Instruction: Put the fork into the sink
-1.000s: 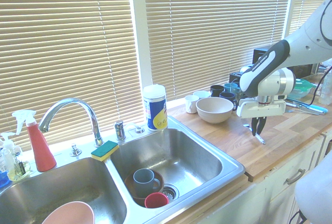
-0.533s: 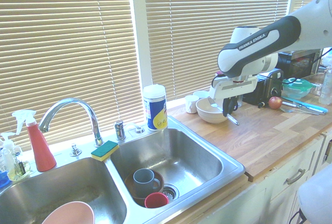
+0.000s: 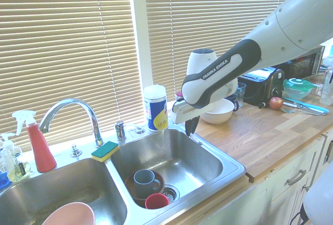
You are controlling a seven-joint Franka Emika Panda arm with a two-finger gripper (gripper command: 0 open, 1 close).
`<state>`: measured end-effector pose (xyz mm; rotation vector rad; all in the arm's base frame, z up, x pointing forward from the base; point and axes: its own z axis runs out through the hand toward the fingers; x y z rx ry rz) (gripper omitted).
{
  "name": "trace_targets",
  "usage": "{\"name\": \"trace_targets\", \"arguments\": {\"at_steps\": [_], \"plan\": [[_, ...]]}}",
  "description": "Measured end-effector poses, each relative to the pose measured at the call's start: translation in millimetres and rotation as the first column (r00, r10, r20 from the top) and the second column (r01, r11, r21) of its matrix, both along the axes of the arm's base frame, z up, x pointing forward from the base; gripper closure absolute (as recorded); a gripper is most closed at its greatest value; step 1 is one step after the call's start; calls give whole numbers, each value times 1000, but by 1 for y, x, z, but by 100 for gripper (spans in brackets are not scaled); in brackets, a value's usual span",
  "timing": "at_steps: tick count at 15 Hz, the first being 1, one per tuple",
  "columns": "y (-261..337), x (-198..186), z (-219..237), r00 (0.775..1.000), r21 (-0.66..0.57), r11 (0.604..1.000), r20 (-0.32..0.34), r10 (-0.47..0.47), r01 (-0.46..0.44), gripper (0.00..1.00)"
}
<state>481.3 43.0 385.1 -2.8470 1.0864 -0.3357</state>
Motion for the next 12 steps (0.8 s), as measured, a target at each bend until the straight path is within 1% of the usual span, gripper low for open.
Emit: {"name": "trace_targets", "arguments": {"at_steps": [3,7,12], "plan": [[28,15,-35,1000,-9,1000,16,16,-16,100],[60,26,-97,1000,1,1000,-13,23,-23,100],[74,32,-168,998,-23,999,-59,-31,30,100]]}}
